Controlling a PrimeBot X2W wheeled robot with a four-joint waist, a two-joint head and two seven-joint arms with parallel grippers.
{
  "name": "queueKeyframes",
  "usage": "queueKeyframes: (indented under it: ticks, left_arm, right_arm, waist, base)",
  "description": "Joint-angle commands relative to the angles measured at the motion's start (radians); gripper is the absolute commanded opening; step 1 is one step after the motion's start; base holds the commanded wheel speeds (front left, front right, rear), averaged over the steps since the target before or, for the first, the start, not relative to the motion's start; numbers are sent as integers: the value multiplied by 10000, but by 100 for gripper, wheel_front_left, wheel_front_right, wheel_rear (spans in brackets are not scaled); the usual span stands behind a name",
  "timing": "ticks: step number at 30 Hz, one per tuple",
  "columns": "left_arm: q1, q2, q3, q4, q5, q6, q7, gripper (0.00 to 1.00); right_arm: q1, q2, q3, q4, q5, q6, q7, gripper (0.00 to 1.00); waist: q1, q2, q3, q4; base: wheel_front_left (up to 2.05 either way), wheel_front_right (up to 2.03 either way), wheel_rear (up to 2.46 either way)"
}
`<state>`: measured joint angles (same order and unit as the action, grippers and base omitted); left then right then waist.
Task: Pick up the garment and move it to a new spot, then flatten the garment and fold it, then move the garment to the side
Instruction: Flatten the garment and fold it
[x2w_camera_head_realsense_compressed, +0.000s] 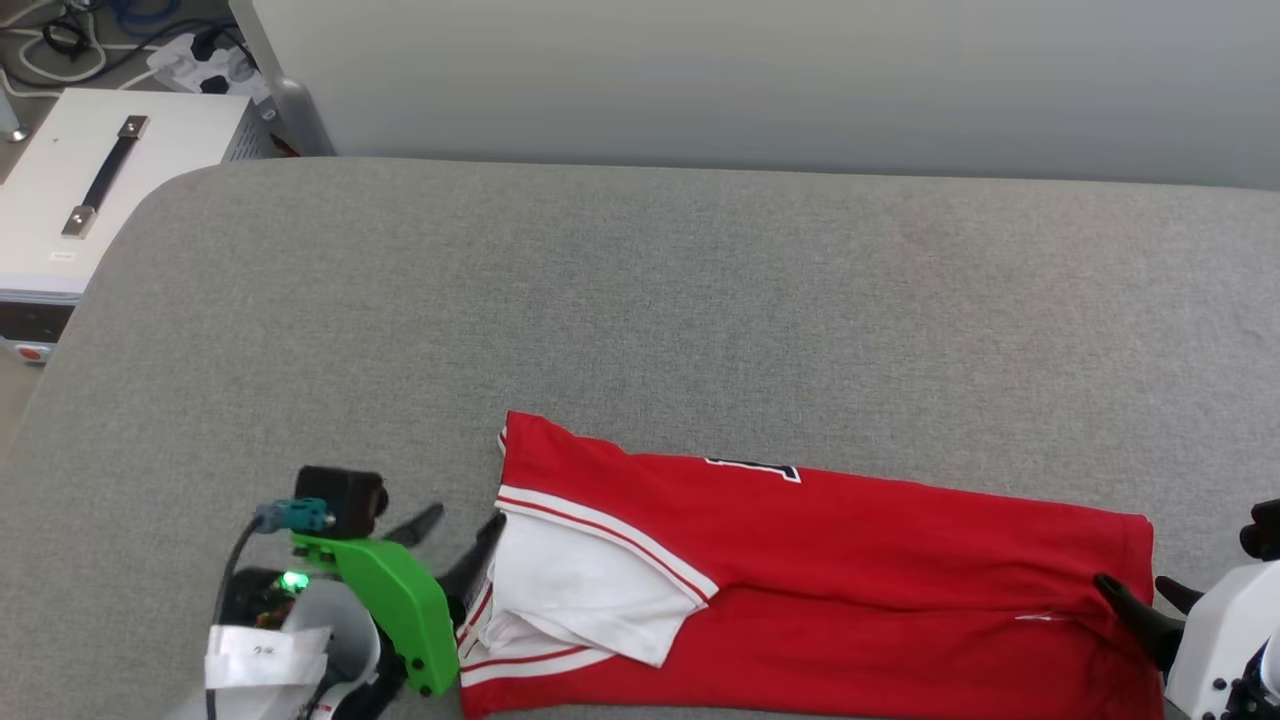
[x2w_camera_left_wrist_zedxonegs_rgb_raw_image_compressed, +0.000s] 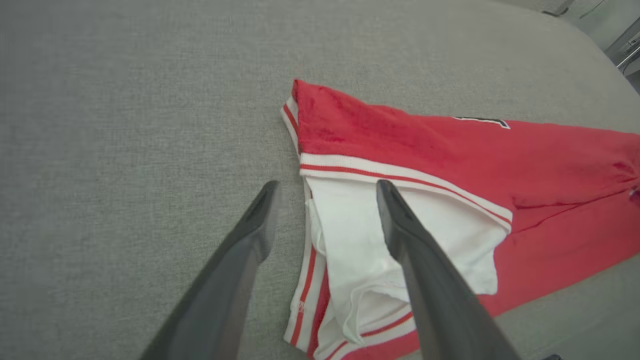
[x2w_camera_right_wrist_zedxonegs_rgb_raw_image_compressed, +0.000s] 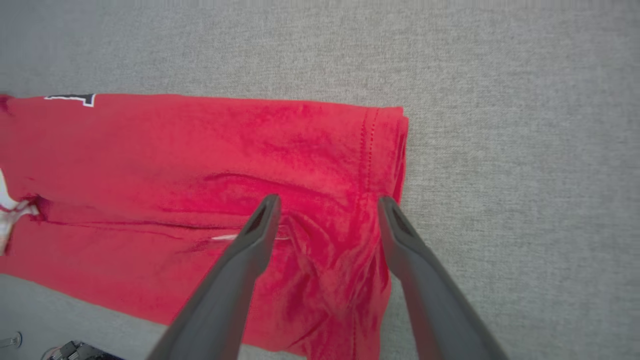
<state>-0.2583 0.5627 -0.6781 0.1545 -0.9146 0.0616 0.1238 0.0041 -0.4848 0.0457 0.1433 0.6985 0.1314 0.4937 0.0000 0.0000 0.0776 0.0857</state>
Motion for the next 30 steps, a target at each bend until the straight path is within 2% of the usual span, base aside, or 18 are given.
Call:
queueKeyframes:
  ticks: [1, 9, 13, 15, 18, 22, 26, 30]
  left_arm:
    - [-189, 27, 146, -104, 190, 80, -400, 100]
    - [-178, -223, 878, -295, 1192, 371, -3267, 100]
    - [-124, -549, 1428, -341, 1831, 486, -3808, 100]
    - [-70, -807, 2056, -594, 2334, 554, -3843, 100]
    - [338, -1294, 3020, -957, 3229, 391, -3850, 100]
    - [783, -1708, 3555, -832, 4219, -17, -3852, 100]
    - [1043, -2171, 4178, -660, 4657, -450, -3853, 100]
    - [1136, -2497, 4703, -487, 5060, -912, -3854, 100]
  right_arm:
    - [164, 72, -104, -154, -38, -7, 163, 100]
    - [266, 817, -1231, -429, -726, -7, 1188, 100]
    - [170, 1371, -1897, -233, -1062, -7, 1533, 100]
    - [119, 1572, -2180, -129, -1228, -7, 1644, 100]
    - [20, 1875, -2538, 54, -1360, -7, 1795, 100]
    - [-35, 2030, -2727, 352, -1480, -7, 1903, 100]
    - [-92, 2219, -2761, 785, -1420, -7, 1961, 100]
    - [-93, 2336, -2373, 932, -1196, -7, 2043, 100]
  waist:
    - [0, 0, -72, 12]
    - [0, 0, -3, 61]
    - [0, 0, 161, 145]
    - [0, 0, 264, 203]
    - [0, 0, 418, 282]
    - [0, 0, 595, 354]
    - [0, 0, 734, 386]
    - [0, 0, 859, 402]
  base:
    - [0, 0, 0]
    - [0, 0, 0]
    - [0, 0, 0]
    - [0, 0, 0]
    - [0, 0, 0]
    - [0, 0, 0]
    - [0, 0, 0]
    - [0, 0, 0]
